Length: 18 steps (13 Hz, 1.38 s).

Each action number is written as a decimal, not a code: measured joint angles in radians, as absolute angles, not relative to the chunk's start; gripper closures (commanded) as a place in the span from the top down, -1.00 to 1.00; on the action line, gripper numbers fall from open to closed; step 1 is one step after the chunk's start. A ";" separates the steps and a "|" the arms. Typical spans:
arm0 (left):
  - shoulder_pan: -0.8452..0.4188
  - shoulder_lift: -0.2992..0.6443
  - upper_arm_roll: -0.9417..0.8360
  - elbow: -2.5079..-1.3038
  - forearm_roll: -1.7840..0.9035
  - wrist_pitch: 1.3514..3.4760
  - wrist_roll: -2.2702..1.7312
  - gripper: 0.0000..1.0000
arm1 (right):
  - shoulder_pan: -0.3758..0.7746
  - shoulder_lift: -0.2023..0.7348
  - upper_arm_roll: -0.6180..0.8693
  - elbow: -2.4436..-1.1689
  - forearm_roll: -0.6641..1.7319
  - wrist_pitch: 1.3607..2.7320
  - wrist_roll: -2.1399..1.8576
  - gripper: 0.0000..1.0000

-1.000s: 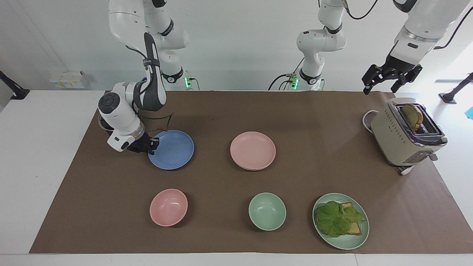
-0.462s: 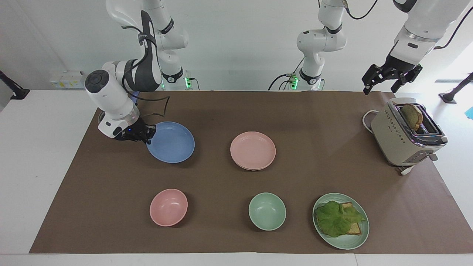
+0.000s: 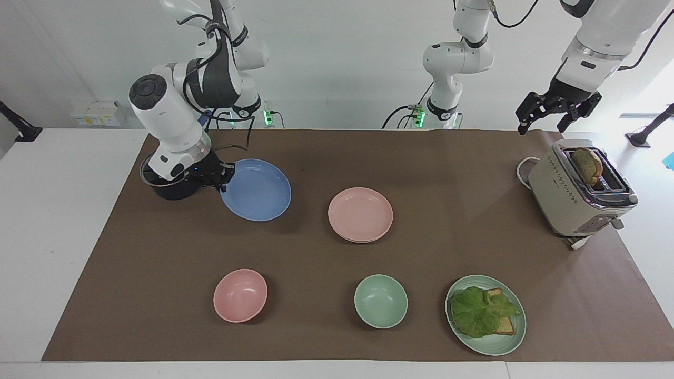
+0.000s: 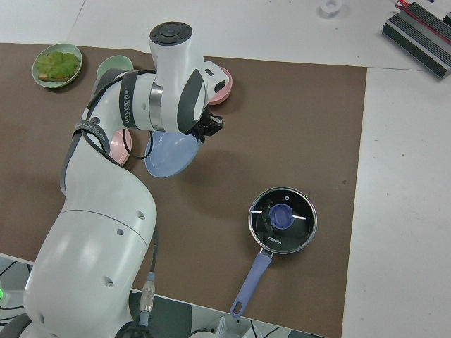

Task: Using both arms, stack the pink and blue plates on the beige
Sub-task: 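Carry the blue plate onto the pink plate and open the right gripper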

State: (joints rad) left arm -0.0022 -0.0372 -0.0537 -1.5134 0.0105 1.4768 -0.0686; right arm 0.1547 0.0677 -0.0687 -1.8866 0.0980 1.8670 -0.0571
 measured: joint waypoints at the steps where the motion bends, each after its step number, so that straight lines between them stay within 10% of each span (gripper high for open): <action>1: -0.002 -0.037 -0.054 -1.513 0.010 1.477 -0.069 1.00 | 0.180 0.067 -0.067 -1.887 0.098 1.867 -0.024 -1.00; 11: -0.002 -0.037 -0.054 -1.513 0.010 1.477 -0.069 1.00 | 0.533 0.115 -0.058 -1.893 0.182 2.059 0.405 -1.00; 18: -0.002 -0.037 -0.054 -1.513 0.010 1.477 -0.069 1.00 | 0.562 0.222 -0.047 -1.915 0.182 2.260 0.331 -1.00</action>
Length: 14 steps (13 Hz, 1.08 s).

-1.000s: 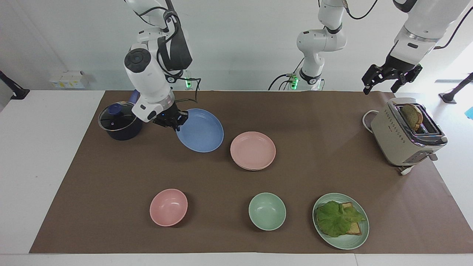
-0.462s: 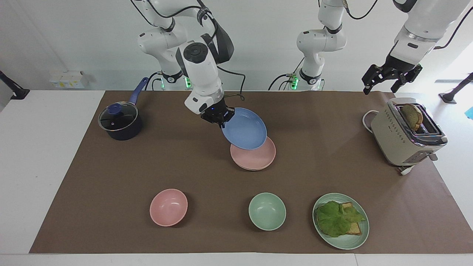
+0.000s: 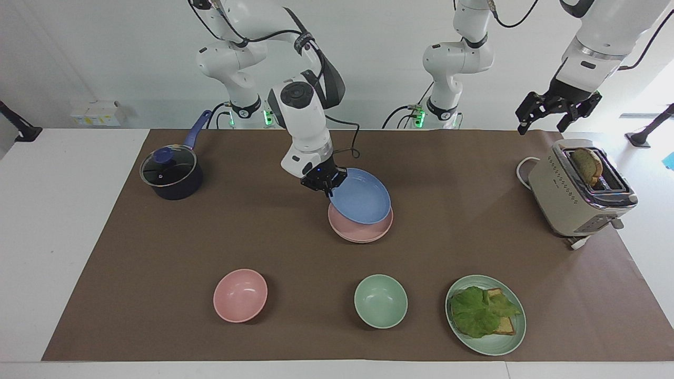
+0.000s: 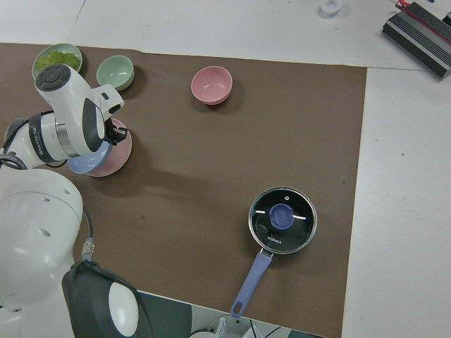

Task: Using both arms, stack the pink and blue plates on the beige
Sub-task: 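Carry the blue plate onto the pink plate and open the right gripper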

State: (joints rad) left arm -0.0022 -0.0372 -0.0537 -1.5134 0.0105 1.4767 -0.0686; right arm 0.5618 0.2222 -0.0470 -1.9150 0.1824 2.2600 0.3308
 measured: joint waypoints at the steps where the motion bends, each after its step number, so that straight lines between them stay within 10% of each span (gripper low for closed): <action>1: -0.002 -0.037 -0.054 -1.513 0.010 1.477 -0.069 1.00 | 0.562 0.238 -0.045 -1.915 0.183 2.275 0.323 -1.00; 7: -0.002 -0.037 -0.054 -1.513 0.010 1.477 -0.069 1.00 | 0.559 0.271 -0.035 -1.921 0.183 2.310 0.285 -0.89; 12: -0.002 -0.037 -0.054 -1.513 0.010 1.477 -0.069 1.00 | 0.553 0.285 -0.037 -1.933 0.184 2.327 0.259 0.96; 14: -0.002 -0.037 -0.054 -1.513 0.010 1.477 -0.069 1.00 | 0.552 0.288 -0.037 -1.932 0.184 2.337 0.255 1.00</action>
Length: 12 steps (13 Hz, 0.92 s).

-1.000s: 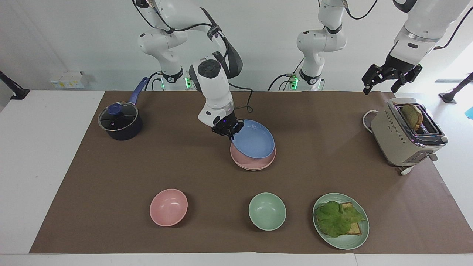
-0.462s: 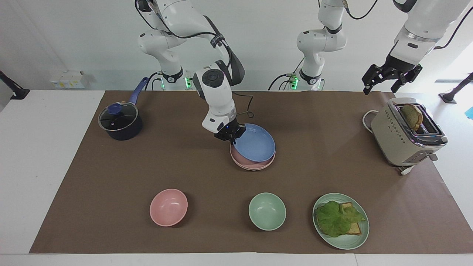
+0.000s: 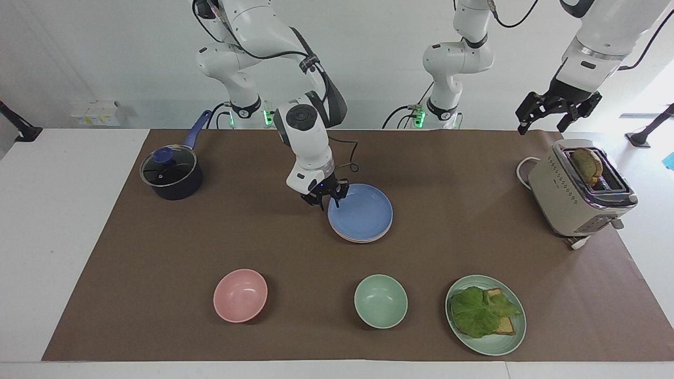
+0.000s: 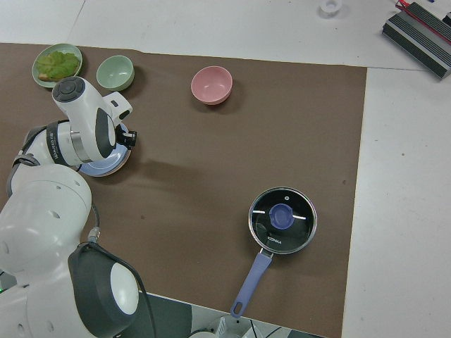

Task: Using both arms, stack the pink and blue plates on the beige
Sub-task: 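Carry the blue plate onto the pink plate and open the right gripper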

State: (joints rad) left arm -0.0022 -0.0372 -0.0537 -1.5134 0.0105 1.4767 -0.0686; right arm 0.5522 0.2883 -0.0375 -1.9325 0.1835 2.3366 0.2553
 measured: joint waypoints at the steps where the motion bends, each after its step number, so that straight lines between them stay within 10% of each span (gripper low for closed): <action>1: -0.002 -0.037 -0.054 -1.513 0.010 1.477 -0.069 1.00 | 0.550 0.288 -0.039 -1.928 0.184 2.341 0.250 1.00; 12: -0.002 -0.037 -0.054 -1.513 0.010 1.477 -0.069 1.00 | 0.277 0.104 -0.054 -1.799 0.076 2.056 0.207 1.00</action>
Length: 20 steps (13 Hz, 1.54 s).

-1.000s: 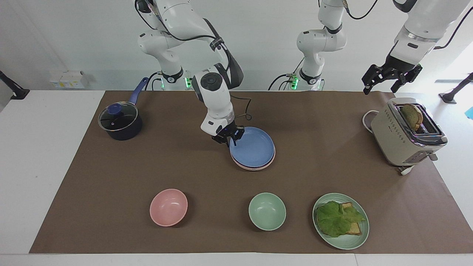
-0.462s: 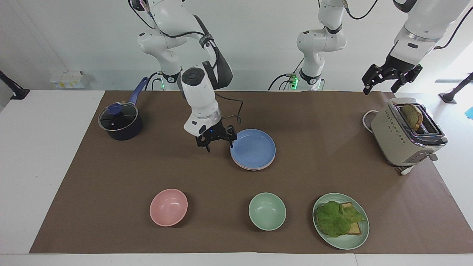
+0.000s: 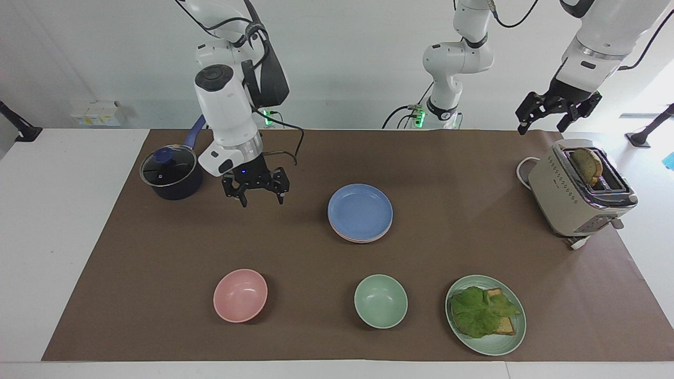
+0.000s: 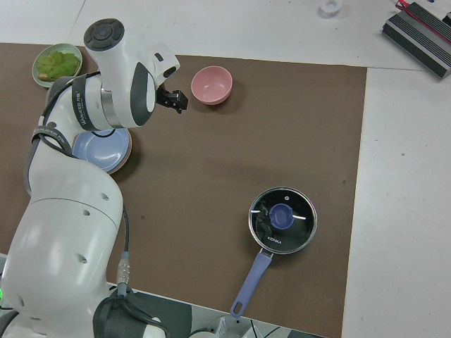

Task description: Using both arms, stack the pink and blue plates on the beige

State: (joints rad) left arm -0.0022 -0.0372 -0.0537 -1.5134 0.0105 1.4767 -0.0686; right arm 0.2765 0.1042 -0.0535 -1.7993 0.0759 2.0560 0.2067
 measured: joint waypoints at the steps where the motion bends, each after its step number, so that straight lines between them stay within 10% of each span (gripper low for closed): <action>1: -0.002 -0.037 -0.054 -1.513 0.010 1.477 -0.069 1.00 | 0.265 0.092 -0.054 -1.775 0.076 2.009 0.207 1.00; 20: -0.002 -0.037 -0.054 -1.513 0.010 1.477 -0.069 1.00 | 0.105 -0.050 -0.068 -1.590 0.038 1.548 0.107 1.00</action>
